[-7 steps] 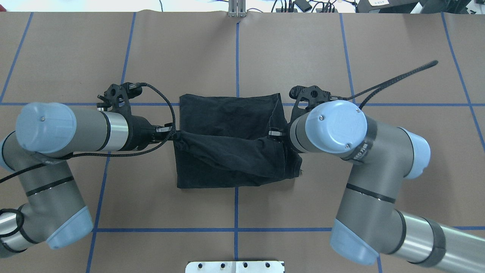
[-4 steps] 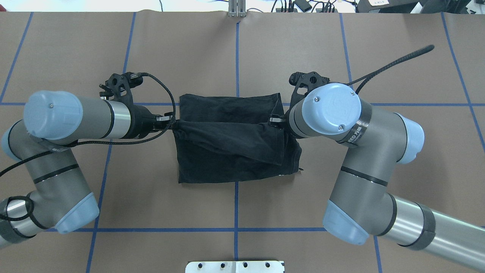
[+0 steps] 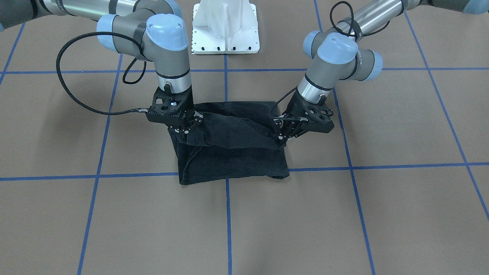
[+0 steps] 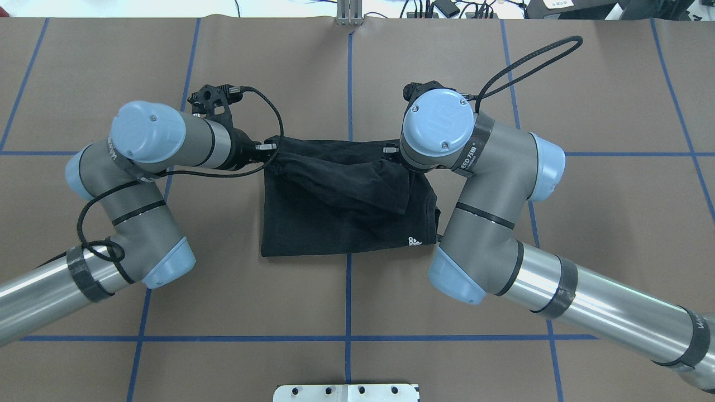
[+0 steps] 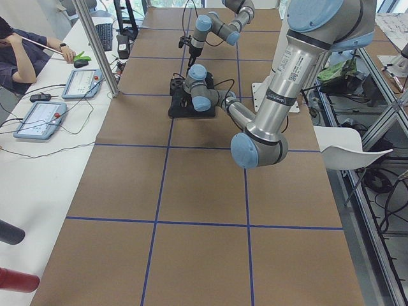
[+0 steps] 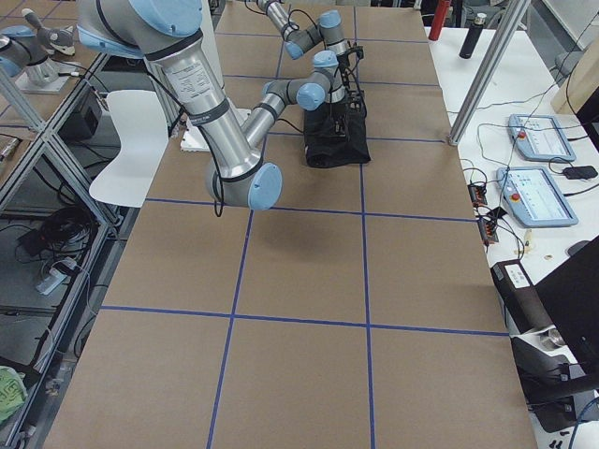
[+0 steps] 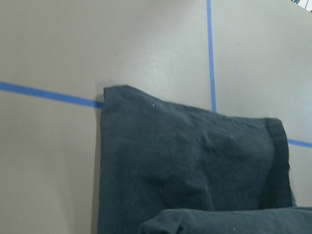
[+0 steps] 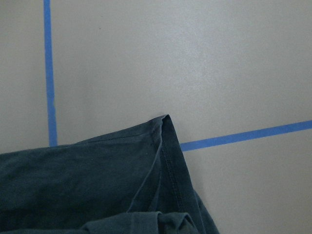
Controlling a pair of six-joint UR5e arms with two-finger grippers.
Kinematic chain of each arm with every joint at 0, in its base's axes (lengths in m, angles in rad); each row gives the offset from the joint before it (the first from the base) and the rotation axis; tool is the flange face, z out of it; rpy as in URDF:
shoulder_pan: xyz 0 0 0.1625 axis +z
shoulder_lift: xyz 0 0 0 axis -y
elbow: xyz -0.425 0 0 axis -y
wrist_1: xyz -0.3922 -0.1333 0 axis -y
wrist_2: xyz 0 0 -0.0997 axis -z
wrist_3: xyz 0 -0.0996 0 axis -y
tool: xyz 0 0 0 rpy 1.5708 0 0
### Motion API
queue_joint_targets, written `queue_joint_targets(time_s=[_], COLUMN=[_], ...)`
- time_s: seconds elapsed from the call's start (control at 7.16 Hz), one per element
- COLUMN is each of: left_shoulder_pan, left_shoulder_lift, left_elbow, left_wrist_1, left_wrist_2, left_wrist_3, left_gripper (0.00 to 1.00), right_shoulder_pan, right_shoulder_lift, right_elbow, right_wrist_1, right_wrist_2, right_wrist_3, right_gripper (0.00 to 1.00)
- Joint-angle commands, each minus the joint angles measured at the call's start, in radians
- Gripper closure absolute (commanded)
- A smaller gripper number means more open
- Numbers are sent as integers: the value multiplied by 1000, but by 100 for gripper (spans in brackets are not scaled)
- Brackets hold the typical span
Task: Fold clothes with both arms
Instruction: 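Lay the near edge over the far half and open both grippers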
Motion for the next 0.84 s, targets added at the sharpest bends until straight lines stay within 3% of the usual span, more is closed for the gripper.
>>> queue_joint_targets(time_s=[0.0, 0.14, 0.28, 0.42, 0.56, 0.7], left_shoulder_pan=[-36, -45, -57, -63, -101, -153], left_shoulder_lift=[-53, -83, -93, -104, -112, -110], left_elbow=[108, 148, 153, 151, 147, 144], left_wrist_1=[-1, -1, -1, 1, 1, 2], left_wrist_2=[0, 0, 0, -7, -56, -189], left_wrist_3=[52, 53, 53, 53, 53, 70], left_gripper=[100, 100, 14, 0, 0, 0], right_shoulder_pan=[20, 23, 25, 53, 111, 170], right_shoulder_lift=[7, 8, 8, 15, 33, 50], right_elbow=[-46, -78, -126, -139, -138, -123], right_wrist_1=[2, 25, 89, 119, 113, 110], right_wrist_2=[0, 0, 0, 12, 140, 291], right_wrist_3=[-35, -35, -38, -37, -62, -85], right_gripper=[100, 100, 17, 1, 1, 1])
